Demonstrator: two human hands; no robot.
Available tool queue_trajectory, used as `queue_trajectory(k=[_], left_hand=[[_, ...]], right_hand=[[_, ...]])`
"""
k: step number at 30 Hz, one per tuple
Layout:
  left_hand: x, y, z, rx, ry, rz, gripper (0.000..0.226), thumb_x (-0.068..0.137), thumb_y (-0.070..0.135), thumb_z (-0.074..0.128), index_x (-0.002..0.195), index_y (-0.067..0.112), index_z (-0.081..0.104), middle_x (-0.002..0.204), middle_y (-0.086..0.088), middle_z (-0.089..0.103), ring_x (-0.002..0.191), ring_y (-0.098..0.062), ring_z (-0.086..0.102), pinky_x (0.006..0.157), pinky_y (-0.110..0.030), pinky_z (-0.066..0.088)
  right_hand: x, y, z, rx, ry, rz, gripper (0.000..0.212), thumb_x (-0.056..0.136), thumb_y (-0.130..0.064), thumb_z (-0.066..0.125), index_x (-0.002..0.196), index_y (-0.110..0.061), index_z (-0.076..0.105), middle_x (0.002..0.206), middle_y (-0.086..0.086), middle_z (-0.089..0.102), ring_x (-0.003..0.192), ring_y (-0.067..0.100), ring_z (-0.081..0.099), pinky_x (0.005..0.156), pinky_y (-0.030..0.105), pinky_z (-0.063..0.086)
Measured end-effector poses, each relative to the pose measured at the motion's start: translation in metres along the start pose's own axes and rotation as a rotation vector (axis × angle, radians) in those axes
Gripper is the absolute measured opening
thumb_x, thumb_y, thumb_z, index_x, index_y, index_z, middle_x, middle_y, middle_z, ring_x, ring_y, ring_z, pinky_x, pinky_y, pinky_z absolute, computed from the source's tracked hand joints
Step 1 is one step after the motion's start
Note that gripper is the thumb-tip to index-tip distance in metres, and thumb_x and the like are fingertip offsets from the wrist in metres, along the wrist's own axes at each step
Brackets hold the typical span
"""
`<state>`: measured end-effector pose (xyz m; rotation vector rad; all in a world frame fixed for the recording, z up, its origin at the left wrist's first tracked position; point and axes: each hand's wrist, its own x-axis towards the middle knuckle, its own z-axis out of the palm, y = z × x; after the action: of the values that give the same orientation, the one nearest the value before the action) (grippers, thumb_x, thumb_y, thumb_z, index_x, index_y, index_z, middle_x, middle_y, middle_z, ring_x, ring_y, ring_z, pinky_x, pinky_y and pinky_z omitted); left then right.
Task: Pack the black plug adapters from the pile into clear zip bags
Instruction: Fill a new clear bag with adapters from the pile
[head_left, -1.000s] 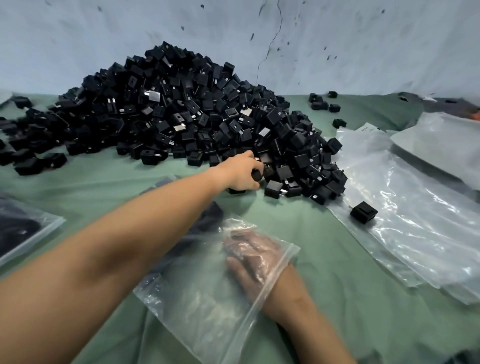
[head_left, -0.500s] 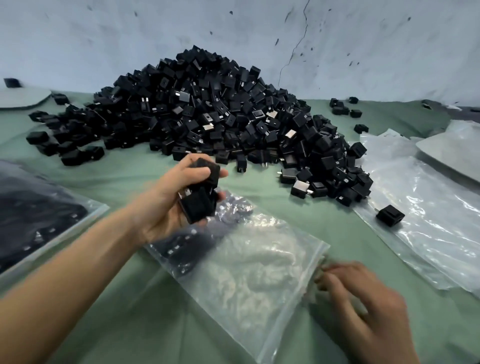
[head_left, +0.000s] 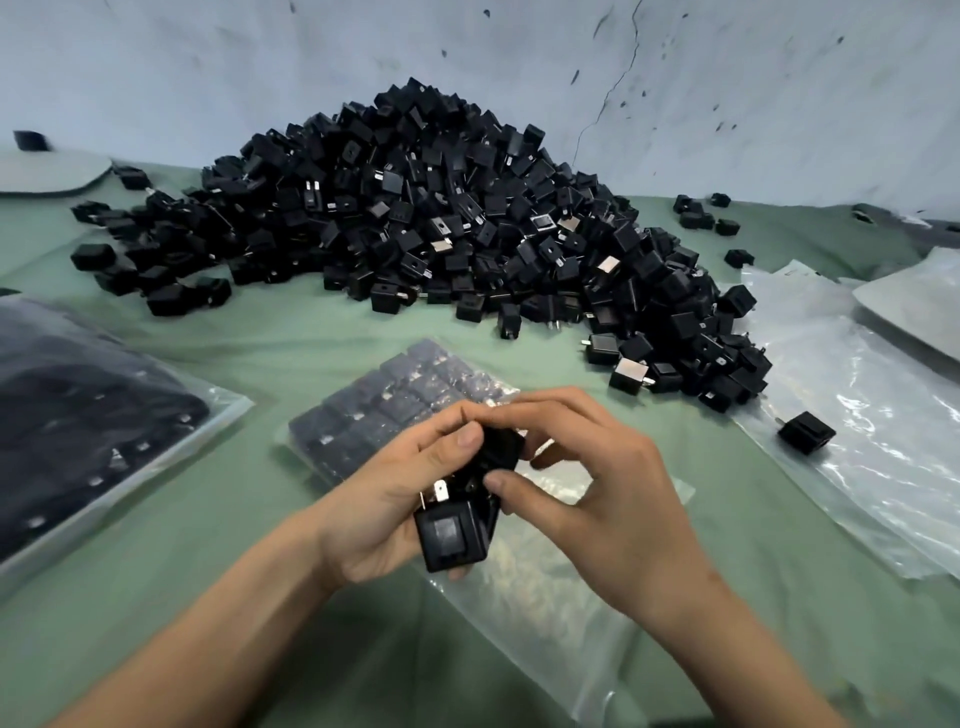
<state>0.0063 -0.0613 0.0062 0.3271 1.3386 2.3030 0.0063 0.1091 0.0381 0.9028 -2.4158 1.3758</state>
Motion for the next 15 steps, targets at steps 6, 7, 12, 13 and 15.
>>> queue_trajectory(k=[6, 7, 12, 13, 15], left_hand=[[0.000, -0.002, -0.010, -0.093, 0.012, -0.090, 0.067, 0.064, 0.036, 0.088, 0.120, 0.013, 0.061, 0.101, -0.011, 0.064, 0.075, -0.020, 0.065, 0.036, -0.025, 0.048], [0.000, 0.000, -0.014, -0.142, 0.010, -0.088, 0.057, 0.064, 0.032, 0.088, 0.114, 0.016, 0.065, 0.104, -0.011, 0.065, 0.074, -0.020, 0.064, 0.035, -0.025, 0.048], [0.000, 0.013, -0.036, -0.569, 0.004, -0.025, 0.042, 0.071, 0.013, 0.081, 0.109, 0.007, 0.065, 0.109, -0.017, 0.064, 0.068, -0.019, 0.064, 0.033, -0.021, 0.047], [-0.001, 0.014, -0.041, -0.669, -0.010, 0.000, 0.038, 0.074, 0.010, 0.077, 0.110, 0.005, 0.063, 0.111, -0.019, 0.063, 0.070, -0.021, 0.064, 0.035, -0.022, 0.049], [-0.001, 0.018, -0.050, -0.823, -0.011, 0.054, 0.032, 0.080, 0.006, 0.069, 0.111, 0.002, 0.061, 0.113, -0.023, 0.060, 0.071, -0.026, 0.065, 0.036, -0.024, 0.050]], right_hand=[[-0.009, 0.006, -0.007, 0.217, 0.166, 0.093, 0.038, 0.074, -0.005, 0.063, 0.104, -0.029, 0.064, 0.101, -0.002, 0.064, 0.096, 0.017, 0.064, 0.074, 0.025, 0.053], [-0.014, 0.009, -0.013, 0.249, 0.197, 0.107, 0.039, 0.076, -0.003, 0.061, 0.104, -0.030, 0.066, 0.103, 0.002, 0.063, 0.095, 0.017, 0.065, 0.073, 0.024, 0.054], [-0.055, 0.037, -0.051, 0.425, 0.391, 0.349, 0.034, 0.086, 0.009, 0.056, 0.092, -0.022, 0.069, 0.091, 0.006, 0.071, 0.093, 0.026, 0.070, 0.076, 0.027, 0.057], [-0.066, 0.042, -0.057, 0.458, 0.424, 0.418, 0.030, 0.084, 0.008, 0.057, 0.090, -0.021, 0.065, 0.091, 0.003, 0.072, 0.093, 0.028, 0.071, 0.076, 0.027, 0.057], [-0.084, 0.048, -0.065, 0.445, 0.468, 0.534, 0.023, 0.078, -0.001, 0.064, 0.086, -0.022, 0.059, 0.096, 0.000, 0.070, 0.090, 0.028, 0.071, 0.076, 0.028, 0.057]])
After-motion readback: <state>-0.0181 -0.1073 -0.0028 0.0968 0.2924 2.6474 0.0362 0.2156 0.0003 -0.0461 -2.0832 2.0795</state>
